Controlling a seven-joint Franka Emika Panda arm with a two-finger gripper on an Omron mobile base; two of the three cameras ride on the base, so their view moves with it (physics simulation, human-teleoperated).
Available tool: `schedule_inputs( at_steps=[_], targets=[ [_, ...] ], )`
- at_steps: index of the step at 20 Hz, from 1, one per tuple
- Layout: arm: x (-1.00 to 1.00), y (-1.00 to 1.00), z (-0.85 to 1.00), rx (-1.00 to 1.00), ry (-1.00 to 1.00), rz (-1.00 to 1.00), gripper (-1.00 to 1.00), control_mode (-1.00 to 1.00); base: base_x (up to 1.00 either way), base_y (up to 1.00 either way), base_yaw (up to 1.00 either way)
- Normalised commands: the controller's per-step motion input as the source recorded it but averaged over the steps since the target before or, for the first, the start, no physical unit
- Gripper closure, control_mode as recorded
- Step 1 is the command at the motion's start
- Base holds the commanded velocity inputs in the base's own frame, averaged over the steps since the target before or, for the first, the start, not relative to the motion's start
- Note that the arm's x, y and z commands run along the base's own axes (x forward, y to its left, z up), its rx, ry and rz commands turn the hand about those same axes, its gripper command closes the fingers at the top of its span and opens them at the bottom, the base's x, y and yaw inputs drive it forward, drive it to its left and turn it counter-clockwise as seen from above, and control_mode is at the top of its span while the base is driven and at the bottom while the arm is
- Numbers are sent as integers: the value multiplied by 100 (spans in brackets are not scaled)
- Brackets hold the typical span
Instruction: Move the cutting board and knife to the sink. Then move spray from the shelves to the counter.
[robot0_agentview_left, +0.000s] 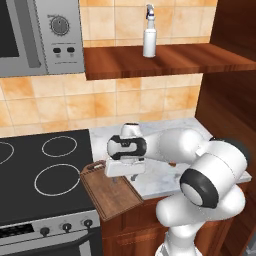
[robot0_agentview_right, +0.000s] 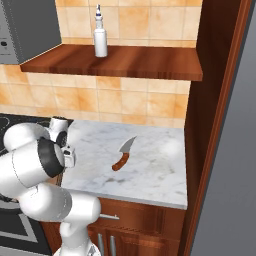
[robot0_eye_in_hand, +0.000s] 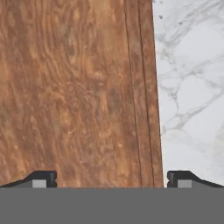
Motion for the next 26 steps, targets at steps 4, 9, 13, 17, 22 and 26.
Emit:
schedule_inputs(
  at_steps=[4,9,13,17,22,26],
  targets=[
    [-18,0,45,4,0,8,-100,-100,0,0,0],
    [-21,0,48,0,1,16,-100,-100,0,0,0],
    [-22,0,46,0,11,19,-100,-100,0,0,0],
    [-46,0,28,0,2,8,-100,-100,0,0,0],
    [-54,0,12,0,-12,1,-100,-100,0,0,0],
    [-54,0,10,-1,-27,12,-100,-100,0,0,0]
  ],
)
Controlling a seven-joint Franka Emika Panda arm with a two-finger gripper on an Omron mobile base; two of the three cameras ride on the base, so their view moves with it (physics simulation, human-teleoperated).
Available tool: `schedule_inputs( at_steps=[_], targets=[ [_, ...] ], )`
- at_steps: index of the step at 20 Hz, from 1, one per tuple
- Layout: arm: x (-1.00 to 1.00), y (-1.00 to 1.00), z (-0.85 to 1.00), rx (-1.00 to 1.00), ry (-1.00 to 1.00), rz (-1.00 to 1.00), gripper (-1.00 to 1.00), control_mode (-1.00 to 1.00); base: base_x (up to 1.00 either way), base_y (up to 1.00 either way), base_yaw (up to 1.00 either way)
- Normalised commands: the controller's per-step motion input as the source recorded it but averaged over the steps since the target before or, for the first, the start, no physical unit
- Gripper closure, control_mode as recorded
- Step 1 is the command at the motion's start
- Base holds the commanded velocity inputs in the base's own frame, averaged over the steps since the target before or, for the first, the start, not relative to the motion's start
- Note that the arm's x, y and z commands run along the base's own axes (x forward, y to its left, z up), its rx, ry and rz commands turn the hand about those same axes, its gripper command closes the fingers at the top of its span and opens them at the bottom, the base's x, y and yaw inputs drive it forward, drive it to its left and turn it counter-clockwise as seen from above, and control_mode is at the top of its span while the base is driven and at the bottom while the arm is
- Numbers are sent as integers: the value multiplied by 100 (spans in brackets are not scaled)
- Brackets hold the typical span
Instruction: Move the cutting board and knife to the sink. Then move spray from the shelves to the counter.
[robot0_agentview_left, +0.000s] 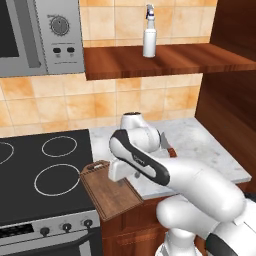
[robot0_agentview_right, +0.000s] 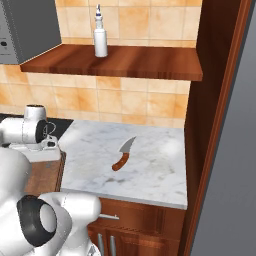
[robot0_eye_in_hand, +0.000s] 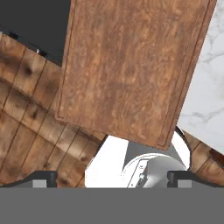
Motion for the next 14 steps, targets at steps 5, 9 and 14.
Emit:
schedule_inputs(
  at_steps=[5,9,14],
  targets=[
    [-50,1,8,-2,-18,16,-100,-100,0,0,0],
    [-47,5,9,-5,-14,16,-100,-100,0,0,0],
    [-42,6,3,-7,-15,16,-100,-100,0,0,0]
  ],
)
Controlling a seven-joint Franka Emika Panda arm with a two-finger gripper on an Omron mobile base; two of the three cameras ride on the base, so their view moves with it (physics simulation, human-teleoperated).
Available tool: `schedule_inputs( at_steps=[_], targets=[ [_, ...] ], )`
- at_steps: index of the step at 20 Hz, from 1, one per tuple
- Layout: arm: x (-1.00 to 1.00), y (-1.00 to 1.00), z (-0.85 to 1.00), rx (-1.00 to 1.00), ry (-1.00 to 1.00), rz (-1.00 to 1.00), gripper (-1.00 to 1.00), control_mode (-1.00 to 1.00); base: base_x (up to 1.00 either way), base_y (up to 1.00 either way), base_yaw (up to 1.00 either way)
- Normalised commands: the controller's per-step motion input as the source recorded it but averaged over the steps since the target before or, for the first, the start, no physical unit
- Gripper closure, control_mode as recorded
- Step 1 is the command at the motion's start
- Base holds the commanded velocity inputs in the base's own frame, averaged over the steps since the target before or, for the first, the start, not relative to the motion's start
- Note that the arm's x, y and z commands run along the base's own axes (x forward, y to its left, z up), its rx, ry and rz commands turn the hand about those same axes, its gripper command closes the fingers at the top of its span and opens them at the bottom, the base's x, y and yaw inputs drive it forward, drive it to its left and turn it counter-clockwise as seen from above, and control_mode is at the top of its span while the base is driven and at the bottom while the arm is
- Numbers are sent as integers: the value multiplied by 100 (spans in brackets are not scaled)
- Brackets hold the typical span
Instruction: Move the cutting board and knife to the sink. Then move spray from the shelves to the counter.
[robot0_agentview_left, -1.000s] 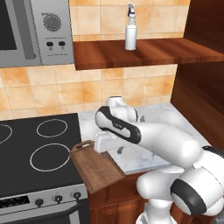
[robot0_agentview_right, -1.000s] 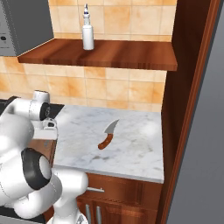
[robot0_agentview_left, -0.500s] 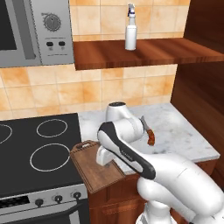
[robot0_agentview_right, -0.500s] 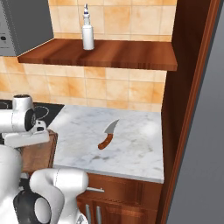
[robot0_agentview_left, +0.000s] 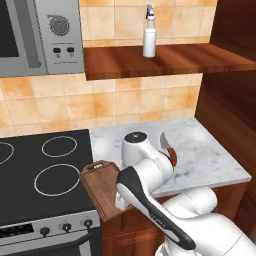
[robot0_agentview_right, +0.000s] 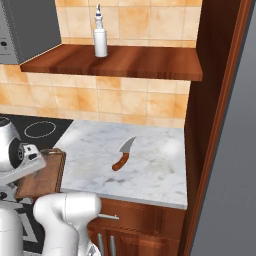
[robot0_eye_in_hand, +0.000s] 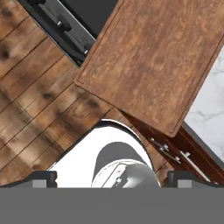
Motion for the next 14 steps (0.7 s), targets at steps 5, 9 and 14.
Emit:
schedule_inputs(
  at_steps=[5,9,14],
  targets=[
    [-34,9,0,-10,-11,15,-100,-100,0,0,0],
    [-34,13,0,-6,-4,13,-100,-100,0,0,0],
    [-36,18,-1,-8,-10,8,-100,-100,0,0,0]
  ],
)
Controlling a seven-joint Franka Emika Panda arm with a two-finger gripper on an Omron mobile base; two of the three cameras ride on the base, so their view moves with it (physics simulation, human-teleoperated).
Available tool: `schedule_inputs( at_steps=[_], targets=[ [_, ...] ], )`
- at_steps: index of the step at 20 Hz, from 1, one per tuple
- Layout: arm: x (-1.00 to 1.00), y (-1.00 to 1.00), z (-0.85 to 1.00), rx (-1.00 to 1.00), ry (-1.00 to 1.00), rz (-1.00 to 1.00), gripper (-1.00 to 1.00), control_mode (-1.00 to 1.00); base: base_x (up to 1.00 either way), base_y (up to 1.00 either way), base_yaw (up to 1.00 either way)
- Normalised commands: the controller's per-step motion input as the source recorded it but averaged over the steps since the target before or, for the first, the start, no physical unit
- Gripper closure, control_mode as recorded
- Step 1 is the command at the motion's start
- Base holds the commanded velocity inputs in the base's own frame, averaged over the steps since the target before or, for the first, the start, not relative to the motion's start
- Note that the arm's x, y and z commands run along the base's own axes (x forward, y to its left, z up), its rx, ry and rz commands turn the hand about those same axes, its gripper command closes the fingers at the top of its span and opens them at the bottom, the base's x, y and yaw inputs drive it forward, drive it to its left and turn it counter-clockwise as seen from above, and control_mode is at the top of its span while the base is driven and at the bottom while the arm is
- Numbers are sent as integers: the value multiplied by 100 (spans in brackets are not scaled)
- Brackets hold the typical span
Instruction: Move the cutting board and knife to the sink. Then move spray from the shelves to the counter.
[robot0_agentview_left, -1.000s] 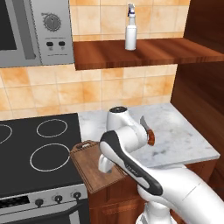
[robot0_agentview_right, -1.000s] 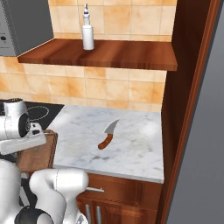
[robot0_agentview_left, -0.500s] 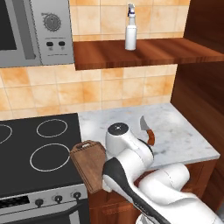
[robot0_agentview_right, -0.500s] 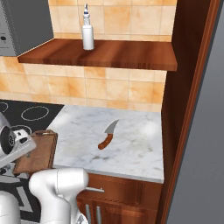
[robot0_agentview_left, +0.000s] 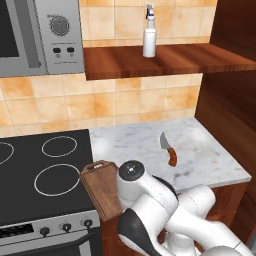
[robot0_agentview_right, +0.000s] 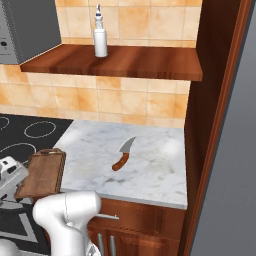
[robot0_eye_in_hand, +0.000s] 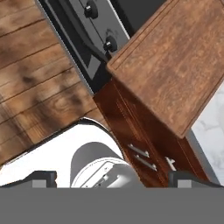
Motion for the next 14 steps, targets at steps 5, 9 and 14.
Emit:
schedule_inputs(
  at_steps=[5,9,14],
  targets=[
    [-25,18,-11,-12,-25,2,-100,-100,0,0,0],
    [-5,12,-17,-11,-35,0,-100,-100,0,0,0],
    [0,8,-12,-7,-35,0,-100,-100,0,0,0]
  ],
)
